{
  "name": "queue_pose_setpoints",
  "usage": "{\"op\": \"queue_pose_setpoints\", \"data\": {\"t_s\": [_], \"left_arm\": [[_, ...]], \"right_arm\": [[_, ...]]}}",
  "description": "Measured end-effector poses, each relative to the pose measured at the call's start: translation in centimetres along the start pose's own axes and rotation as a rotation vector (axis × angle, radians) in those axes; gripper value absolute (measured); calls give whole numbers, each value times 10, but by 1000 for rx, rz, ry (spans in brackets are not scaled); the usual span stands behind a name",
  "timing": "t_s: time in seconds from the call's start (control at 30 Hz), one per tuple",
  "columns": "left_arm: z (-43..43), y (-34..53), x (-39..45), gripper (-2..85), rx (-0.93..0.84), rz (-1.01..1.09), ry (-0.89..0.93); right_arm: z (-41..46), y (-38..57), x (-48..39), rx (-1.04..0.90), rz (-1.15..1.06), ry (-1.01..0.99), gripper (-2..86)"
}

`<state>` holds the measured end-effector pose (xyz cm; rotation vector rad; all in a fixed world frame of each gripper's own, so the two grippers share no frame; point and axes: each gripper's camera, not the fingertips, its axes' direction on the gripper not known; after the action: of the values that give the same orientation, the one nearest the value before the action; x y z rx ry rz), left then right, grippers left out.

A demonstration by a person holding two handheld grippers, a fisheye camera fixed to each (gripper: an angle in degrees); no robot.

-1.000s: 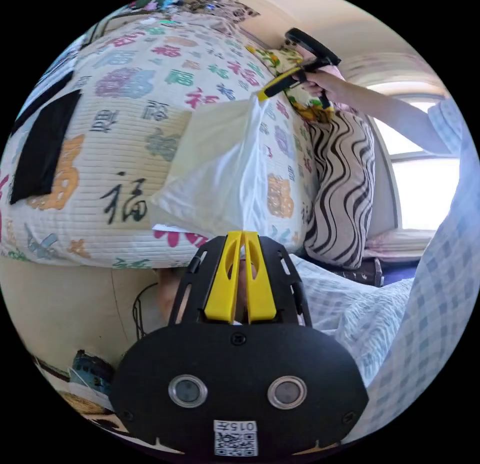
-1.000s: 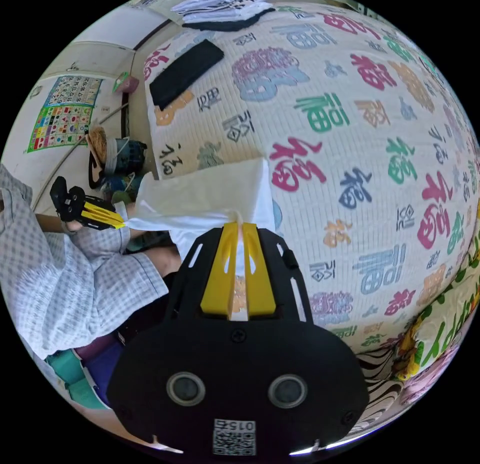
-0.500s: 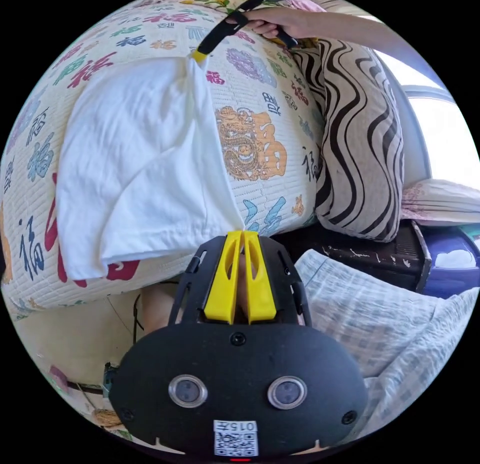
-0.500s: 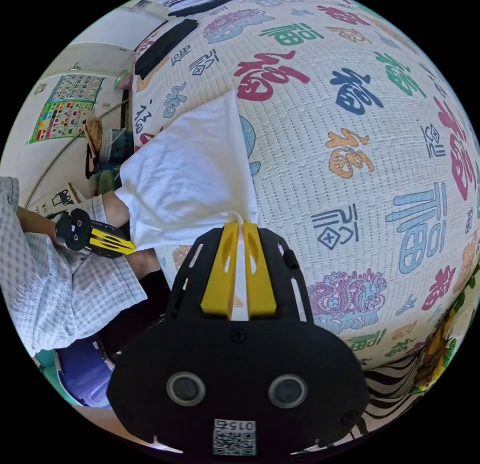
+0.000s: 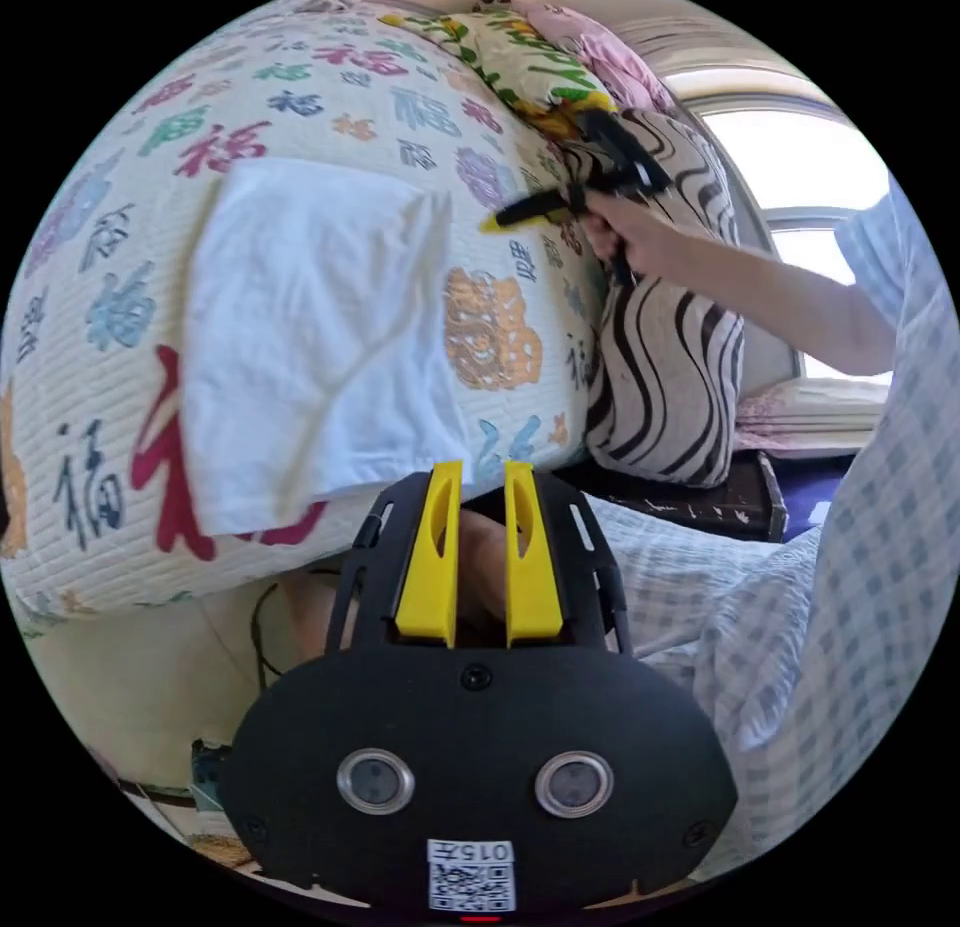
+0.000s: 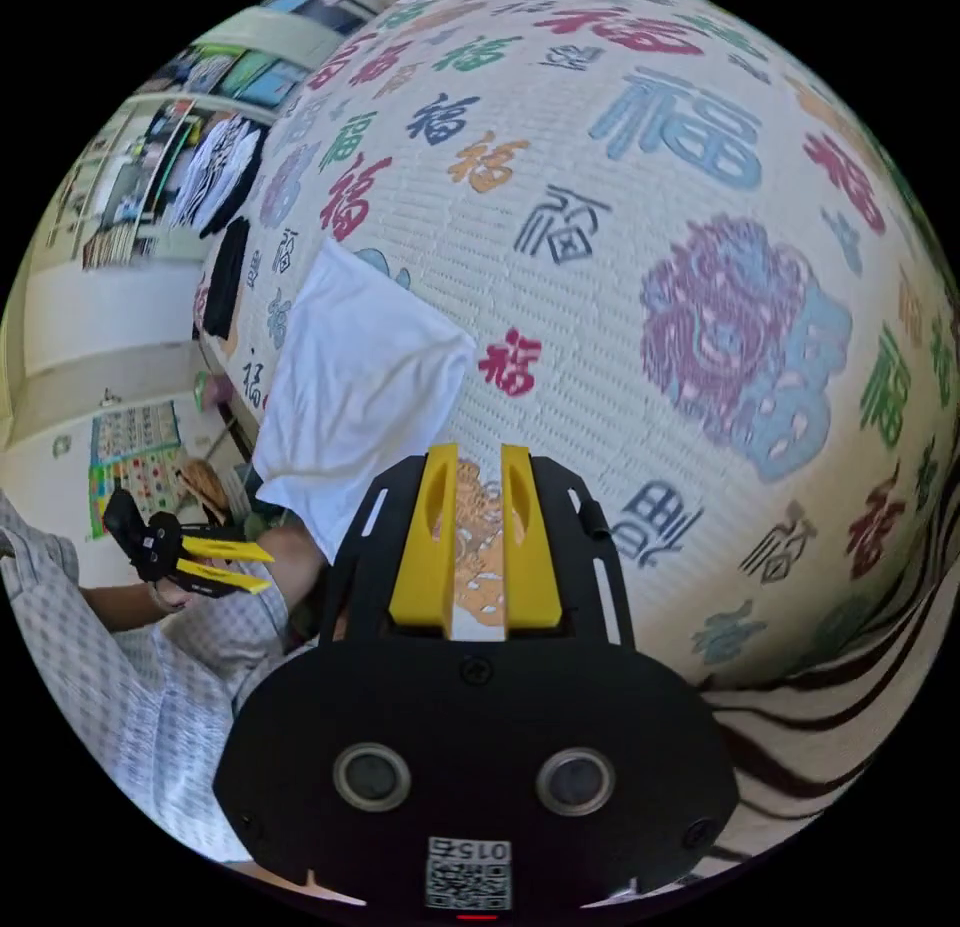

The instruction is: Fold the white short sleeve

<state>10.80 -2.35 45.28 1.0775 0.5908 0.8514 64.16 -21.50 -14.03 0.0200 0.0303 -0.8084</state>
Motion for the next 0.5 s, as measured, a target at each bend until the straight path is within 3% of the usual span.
{"op": "queue_pose_setpoints", "data": {"t_s": [0.1, 0.27, 0.5], "left_arm": [[-12, -15, -45, 64, 33, -28, -101], [19, -83, -94, 60, 30, 74, -174], [73, -134, -154, 12, -49, 53, -181]], "right_arm": [[6, 47, -2, 20, 93, -138, 74], [46, 96, -52, -137, 34, -334, 72], [50, 135, -43, -127, 145, -356, 7]]}}
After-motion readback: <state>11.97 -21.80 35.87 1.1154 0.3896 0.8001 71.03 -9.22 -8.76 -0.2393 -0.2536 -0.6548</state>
